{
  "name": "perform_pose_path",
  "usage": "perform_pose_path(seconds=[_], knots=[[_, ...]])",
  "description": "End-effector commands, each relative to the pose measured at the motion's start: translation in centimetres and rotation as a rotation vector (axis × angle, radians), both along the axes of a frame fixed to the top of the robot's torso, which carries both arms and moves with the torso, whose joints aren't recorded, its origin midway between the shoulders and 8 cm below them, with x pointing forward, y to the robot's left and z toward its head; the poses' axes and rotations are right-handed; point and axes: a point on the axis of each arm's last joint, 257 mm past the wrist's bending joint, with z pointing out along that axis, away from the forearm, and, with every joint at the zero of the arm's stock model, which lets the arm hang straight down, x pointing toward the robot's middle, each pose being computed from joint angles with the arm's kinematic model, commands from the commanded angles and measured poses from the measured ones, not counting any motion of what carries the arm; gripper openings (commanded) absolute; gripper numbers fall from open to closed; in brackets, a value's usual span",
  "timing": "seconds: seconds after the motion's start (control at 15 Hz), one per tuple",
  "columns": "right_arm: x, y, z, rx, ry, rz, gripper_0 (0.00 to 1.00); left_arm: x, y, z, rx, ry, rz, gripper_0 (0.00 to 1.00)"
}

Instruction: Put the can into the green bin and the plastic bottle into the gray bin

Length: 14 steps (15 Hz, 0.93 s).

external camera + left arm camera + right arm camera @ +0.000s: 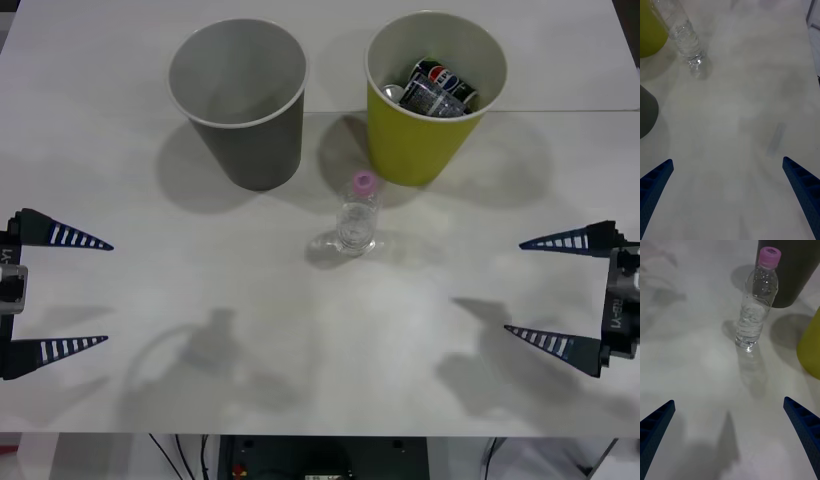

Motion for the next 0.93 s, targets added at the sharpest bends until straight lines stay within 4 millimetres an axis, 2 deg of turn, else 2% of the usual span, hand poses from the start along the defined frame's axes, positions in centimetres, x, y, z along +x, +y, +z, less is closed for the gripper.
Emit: perform_pose_path(seconds=[0.07, 0.47, 0.93], knots=[[0.9, 1.2, -0.8, 0.106, 0.009, -0.036, 1.0, 0.0, 0.0, 0.0, 0.0, 0.0, 0.0, 1.0], [3.8, 3.5, -2.4, 0.307, 0.054, -0.084, 1.0, 0.0, 0.0, 0.0, 0.0, 0.0, 0.0, 1.0], [7.4, 6.9, -3.1, 0.438, 0.07, -0.103, 1.0, 0.0, 0.0, 0.0, 0.0, 0.0, 0.0, 1.0]])
